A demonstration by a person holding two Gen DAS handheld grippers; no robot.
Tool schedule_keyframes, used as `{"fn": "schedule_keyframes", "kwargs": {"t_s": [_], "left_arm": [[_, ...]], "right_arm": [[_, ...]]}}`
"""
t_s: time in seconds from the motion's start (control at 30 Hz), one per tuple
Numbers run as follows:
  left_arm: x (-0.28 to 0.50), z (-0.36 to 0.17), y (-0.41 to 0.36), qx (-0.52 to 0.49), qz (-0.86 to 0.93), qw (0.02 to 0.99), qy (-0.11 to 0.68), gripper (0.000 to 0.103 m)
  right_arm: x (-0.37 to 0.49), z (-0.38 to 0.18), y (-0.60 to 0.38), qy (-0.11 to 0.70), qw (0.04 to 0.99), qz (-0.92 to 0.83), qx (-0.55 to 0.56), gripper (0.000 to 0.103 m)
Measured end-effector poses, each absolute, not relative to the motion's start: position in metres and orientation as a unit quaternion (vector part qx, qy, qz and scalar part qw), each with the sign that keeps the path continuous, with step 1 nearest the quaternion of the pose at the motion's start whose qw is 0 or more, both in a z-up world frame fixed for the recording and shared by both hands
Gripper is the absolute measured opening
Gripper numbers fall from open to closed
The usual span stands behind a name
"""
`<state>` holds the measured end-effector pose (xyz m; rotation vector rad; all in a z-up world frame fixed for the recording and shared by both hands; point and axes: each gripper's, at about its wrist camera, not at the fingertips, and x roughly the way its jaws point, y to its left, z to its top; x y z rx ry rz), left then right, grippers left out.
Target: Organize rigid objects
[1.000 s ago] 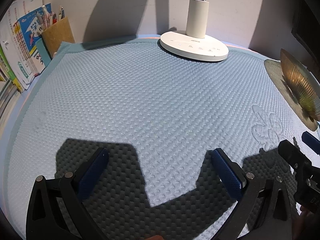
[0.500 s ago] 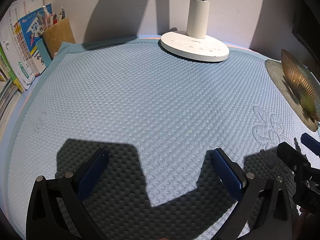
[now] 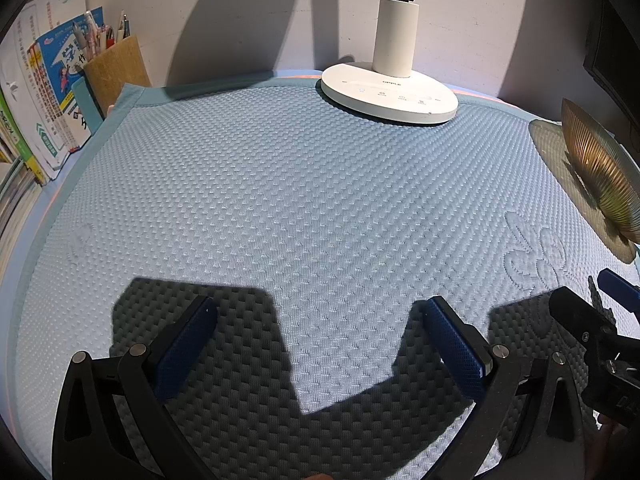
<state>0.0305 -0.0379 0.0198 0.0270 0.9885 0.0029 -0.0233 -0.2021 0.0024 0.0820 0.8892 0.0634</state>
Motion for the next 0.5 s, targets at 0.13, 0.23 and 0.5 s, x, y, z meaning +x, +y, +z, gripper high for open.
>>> {"fn": "schedule_keyframes", "kwargs": {"t_s": [0.13, 0.23, 0.5], "left_arm": [[0.0302, 0.0198, -0.0379, 0.013, 0.002, 0.88, 0.474, 0.103], [0.0303, 0.02, -0.0381, 0.013, 0.002, 0.88, 0.474, 0.103], [0.033, 0.0203, -0.0378, 0.013, -0.005, 0.88, 0.475, 0.103]], "right_arm": [[-0.0231, 0.0011, -0.2018, 0.433, 0.9, 0.032, 0.04, 0.097], [-0.0227, -0.0005, -0.2021, 0.436, 0.898, 0.033, 0.042, 0.097], [-0.0217, -0.0017, -0.2018, 0.439, 0.897, 0.034, 0.043, 0.097]]}}
